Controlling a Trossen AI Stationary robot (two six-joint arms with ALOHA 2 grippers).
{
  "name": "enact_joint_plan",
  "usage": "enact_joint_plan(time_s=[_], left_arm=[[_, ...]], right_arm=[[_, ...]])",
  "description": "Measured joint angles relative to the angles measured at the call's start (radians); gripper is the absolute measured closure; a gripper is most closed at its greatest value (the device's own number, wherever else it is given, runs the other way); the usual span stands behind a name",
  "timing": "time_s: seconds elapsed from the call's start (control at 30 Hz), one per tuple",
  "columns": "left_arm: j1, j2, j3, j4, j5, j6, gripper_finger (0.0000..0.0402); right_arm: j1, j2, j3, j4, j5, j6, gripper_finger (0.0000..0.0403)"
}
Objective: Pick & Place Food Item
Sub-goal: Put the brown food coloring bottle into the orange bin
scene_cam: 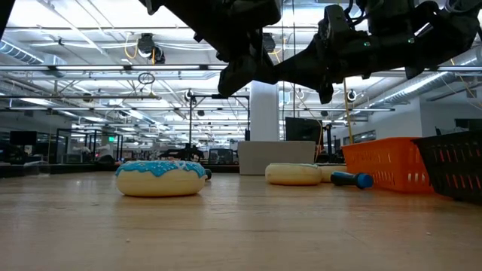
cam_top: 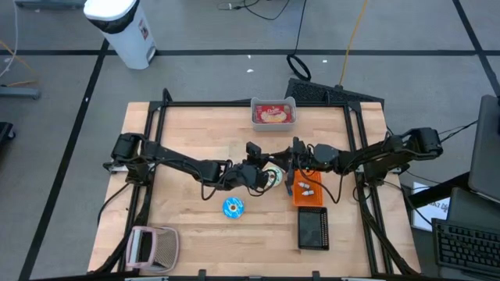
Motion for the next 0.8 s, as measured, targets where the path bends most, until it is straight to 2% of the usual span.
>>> enact_joint_plan(time_s=[0.13, 0.2, 0.27, 0.33, 0.5, 0.6, 0.8], left_arm=[[-0.003, 0.0, 0.0, 0.004, -0.005, 0.0, 0.0318], [-0.014, 0.0, 0.0, 0.021, -0.043, -0.006, 0.031], [-0.033, 0.0, 0.0, 0.047, -0.105, -0.012, 0.0294], [-0.049, -0.012, -0.001, 0.061, -0.127, -0.01, 0.0269], [-0.069, -0.082, 0.001, 0.068, -0.064, -0.152, 0.0195], [-0.073, -0.144, 0.004, 0.005, -0.032, -0.227, 0.0159], [-0.038, -0.27, -0.004, -0.183, 0.129, -0.469, 0.0126]], right_arm=[[0.0, 0.0, 0.0, -0.001, -0.001, -0.002, 0.0348], [0.0, 0.0, 0.0, -0.001, -0.001, -0.015, 0.0348], [0.0, 0.0, 0.0, 0.001, -0.002, -0.035, 0.0348], [0.001, -0.003, 0.0, 0.002, -0.004, -0.053, 0.0348], [-0.001, -0.004, -0.001, -0.006, -0.001, -0.096, 0.0349], [-0.001, -0.012, -0.007, -0.039, -0.001, -0.108, 0.0349], [0.01, -0.144, -0.005, -0.221, -0.002, -0.132, 0.0349]])
